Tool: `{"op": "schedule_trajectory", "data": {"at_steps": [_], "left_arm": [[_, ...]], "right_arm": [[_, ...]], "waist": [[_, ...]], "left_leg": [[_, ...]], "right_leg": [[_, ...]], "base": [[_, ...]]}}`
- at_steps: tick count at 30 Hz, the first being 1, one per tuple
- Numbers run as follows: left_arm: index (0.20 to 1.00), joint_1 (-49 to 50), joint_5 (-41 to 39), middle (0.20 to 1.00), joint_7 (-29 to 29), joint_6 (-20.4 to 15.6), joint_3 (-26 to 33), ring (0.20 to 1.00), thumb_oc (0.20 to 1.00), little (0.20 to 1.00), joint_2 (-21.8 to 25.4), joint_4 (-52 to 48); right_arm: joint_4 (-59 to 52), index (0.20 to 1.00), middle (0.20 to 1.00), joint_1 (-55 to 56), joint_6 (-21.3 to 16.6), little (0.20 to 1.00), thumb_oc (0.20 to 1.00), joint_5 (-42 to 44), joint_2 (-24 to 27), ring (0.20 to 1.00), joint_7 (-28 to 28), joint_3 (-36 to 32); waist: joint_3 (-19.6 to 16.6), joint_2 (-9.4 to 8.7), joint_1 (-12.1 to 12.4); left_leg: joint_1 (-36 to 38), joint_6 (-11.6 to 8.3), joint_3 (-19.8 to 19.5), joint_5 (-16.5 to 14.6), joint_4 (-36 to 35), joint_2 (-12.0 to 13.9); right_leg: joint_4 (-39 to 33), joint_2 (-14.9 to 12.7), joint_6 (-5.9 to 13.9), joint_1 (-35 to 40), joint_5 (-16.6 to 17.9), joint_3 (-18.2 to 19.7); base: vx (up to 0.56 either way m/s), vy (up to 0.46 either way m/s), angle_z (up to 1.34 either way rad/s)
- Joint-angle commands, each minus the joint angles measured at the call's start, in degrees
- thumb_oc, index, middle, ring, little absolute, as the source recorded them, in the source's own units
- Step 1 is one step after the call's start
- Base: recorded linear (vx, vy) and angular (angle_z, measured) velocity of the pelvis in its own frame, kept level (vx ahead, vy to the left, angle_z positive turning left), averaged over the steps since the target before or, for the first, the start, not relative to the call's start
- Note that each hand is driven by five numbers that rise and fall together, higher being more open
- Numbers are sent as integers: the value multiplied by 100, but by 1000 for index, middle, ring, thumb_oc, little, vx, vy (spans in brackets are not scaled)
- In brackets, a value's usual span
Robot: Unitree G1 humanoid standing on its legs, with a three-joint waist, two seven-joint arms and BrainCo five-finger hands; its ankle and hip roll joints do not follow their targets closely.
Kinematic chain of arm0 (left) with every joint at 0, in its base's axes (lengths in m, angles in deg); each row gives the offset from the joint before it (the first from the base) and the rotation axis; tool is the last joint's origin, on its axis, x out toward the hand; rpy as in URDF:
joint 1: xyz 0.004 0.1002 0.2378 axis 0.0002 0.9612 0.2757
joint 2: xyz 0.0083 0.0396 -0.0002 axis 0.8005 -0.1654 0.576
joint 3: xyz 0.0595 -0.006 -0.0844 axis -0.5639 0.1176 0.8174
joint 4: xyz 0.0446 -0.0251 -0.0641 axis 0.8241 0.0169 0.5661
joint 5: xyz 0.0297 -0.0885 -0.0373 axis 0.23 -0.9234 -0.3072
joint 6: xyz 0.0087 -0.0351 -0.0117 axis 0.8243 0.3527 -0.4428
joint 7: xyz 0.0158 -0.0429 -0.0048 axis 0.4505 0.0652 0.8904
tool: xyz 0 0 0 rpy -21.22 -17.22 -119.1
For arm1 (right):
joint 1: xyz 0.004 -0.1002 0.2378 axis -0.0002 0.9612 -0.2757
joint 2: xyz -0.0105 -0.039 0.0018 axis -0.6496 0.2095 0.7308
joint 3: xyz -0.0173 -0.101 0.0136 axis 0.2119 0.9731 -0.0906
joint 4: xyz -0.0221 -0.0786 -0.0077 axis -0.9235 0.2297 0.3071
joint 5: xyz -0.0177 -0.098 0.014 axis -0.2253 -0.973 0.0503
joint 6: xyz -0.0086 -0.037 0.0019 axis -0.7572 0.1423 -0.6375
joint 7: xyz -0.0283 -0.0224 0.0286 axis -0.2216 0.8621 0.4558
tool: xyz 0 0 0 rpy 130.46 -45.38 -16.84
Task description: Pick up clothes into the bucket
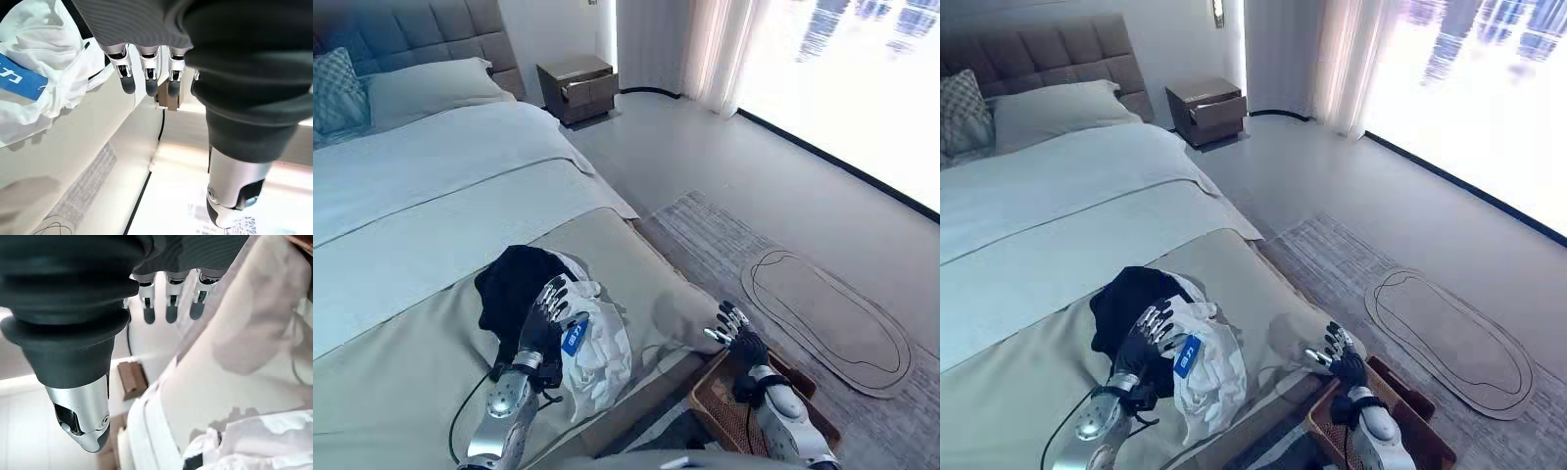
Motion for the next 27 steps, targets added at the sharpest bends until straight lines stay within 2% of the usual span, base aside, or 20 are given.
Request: {"op": "schedule_trajectory", "data": {"at_steps": [1,21,24,27], "left_arm": [[1000,-274,-83,1000,-28,-196,275,1000,1000,1000,113,-36],[1000,-227,329,1000,48,-216,297,1000,1000,1000,257,-4],[1000,-263,383,1000,100,-219,314,1000,1000,1000,279,23],[1000,-414,709,1000,251,-268,314,1000,1000,1000,427,-25]], "right_arm": [[-372,1000,1000,-185,-223,1000,1000,-1,38,1000,18,16],[-410,1000,1000,-105,-186,1000,1000,-118,128,1000,-36,-45],[-388,1000,1000,-127,-182,1000,1000,-123,133,1000,-22,-59],[-365,1000,1000,-252,-193,1000,1000,-162,211,1000,-27,-28]], "waist": [[116,-219,138],[269,-260,154],[321,-291,160],[542,-348,179]], "left_leg": [[115,-231,159,-152,27,377],[154,-154,98,-243,91,304],[60,-129,85,-339,298,261],[-374,-77,43,-544,882,142]], "right_leg": [[46,-375,206,-89,245,-352],[46,-412,224,-51,244,-273],[53,-453,233,-52,260,-260],[195,-582,249,-217,286,-206]], "base": [[-380,267,14],[8,4,0],[0,0,0],[-65,30,0]]}}
